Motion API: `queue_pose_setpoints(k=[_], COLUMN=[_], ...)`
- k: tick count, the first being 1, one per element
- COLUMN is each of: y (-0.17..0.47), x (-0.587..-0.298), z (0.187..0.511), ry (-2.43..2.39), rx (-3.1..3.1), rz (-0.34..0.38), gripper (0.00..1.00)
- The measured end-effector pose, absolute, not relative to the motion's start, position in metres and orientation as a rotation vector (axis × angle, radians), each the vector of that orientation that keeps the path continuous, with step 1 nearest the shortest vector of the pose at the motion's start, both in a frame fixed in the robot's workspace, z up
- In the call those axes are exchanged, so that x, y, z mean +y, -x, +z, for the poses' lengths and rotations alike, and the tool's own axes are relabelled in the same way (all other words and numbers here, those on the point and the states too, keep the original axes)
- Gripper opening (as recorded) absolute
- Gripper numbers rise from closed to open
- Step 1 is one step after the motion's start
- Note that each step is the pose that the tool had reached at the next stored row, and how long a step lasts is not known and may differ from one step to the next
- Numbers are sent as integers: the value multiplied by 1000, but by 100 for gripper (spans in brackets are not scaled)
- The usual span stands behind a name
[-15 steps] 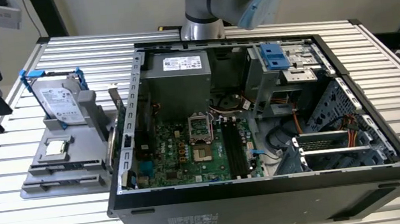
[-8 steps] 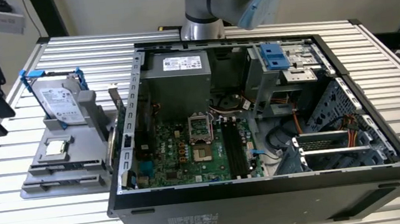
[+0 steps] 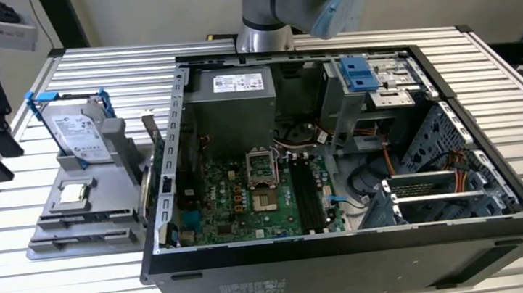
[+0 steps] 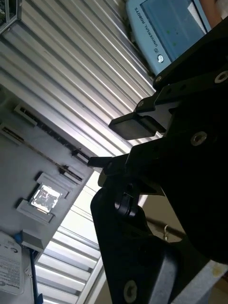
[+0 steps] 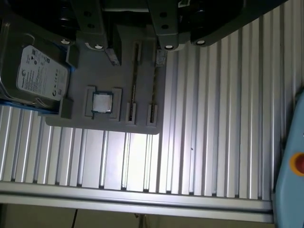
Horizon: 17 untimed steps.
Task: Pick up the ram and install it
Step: 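Pick up the ram and move it above insertion slot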
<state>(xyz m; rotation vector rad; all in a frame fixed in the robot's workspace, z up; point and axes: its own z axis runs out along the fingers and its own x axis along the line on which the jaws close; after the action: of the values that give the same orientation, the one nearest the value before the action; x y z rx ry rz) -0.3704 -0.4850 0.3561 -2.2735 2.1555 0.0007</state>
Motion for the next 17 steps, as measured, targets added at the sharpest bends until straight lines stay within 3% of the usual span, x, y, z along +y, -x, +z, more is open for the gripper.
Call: queue_pose_setpoints(k=[17], y=[370], x=[-484], z=[340], ry=[2272], rx=[2157], rz=[1], gripper=[100])
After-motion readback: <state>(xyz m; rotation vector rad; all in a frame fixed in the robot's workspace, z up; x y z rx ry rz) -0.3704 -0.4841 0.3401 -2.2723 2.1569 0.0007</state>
